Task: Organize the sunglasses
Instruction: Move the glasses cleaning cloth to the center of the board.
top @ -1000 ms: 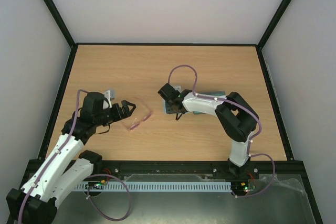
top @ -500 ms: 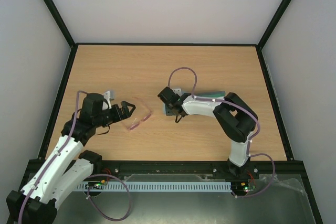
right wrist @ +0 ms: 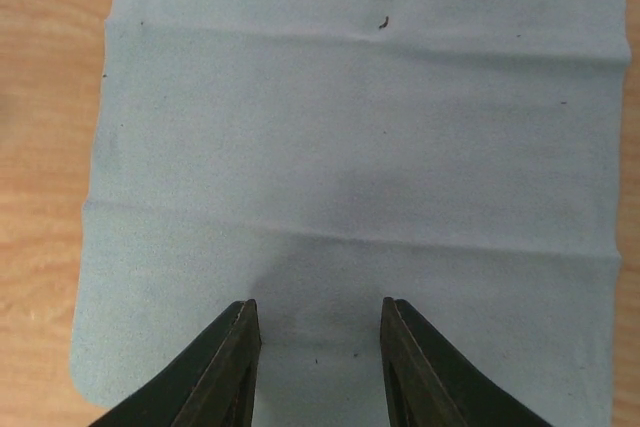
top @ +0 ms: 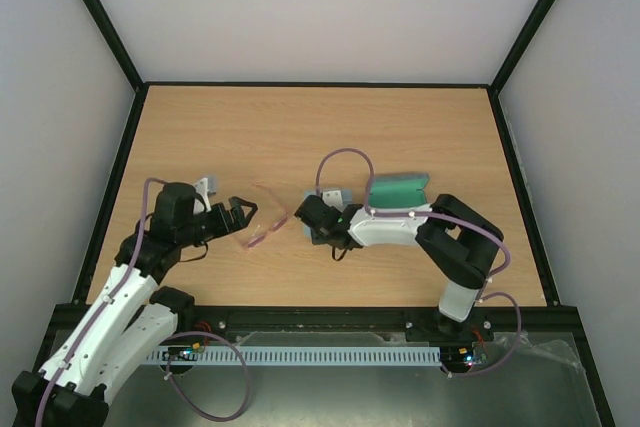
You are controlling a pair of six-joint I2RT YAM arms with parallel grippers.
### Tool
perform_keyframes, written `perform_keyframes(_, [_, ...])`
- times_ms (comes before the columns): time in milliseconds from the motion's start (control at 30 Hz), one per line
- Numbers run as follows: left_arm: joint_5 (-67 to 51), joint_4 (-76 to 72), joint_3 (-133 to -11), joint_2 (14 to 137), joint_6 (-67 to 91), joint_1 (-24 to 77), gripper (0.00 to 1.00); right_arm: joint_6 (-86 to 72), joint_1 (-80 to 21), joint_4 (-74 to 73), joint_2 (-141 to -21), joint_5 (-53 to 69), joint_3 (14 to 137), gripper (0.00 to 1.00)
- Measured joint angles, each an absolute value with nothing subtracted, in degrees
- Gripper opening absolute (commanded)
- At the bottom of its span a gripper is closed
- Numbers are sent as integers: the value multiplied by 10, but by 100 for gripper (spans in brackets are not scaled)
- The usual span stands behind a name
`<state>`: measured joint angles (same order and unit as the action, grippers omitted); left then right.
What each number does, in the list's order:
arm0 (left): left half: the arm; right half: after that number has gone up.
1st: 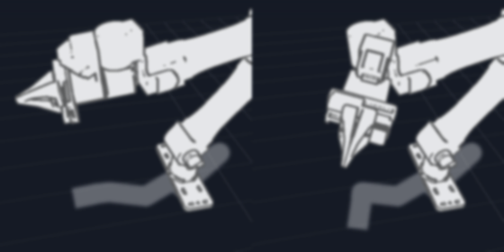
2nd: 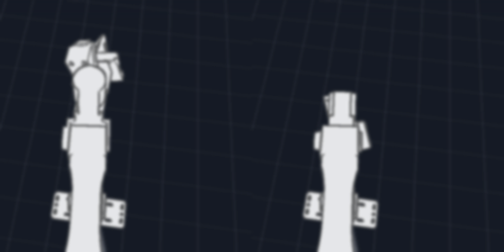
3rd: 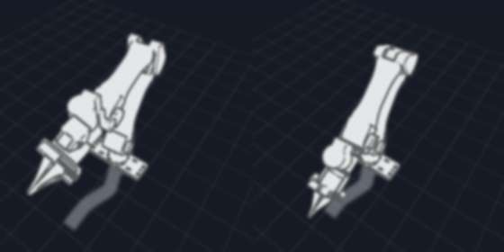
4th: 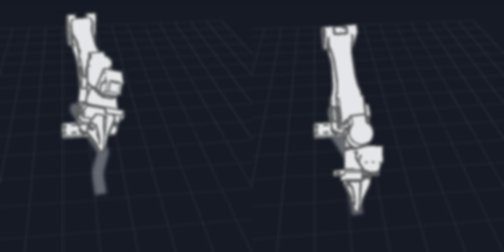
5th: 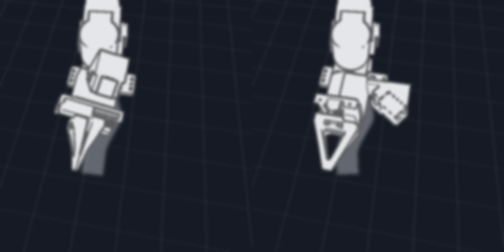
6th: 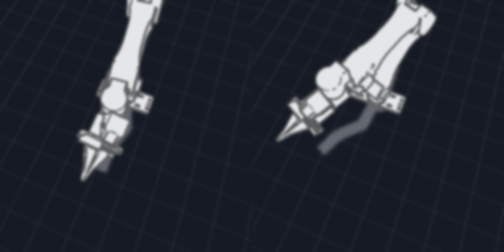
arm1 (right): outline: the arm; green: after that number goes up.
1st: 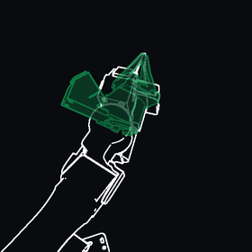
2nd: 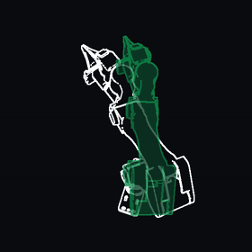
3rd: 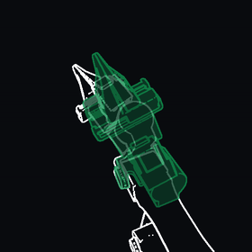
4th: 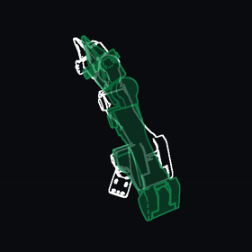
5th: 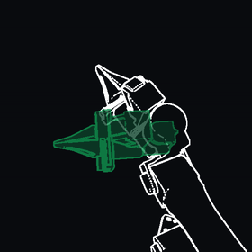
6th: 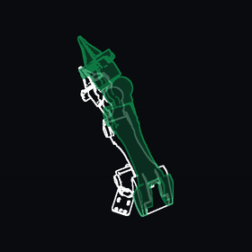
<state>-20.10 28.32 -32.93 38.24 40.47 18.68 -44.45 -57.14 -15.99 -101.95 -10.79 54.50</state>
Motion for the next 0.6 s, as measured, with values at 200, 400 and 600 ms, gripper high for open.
perform_keyframes(200, [-202,286,-329,367,405,187,100,-483,-611,-160,-988,-111,508,38])
perform_keyframes(400, [-205,292,-320,348,407,187,99,-538,-670,-165,-960,-113,480,40])
perform_keyframes(600, [-206,298,-317,340,408,187,100,-593,-735,-175,-954,-113,477,41])
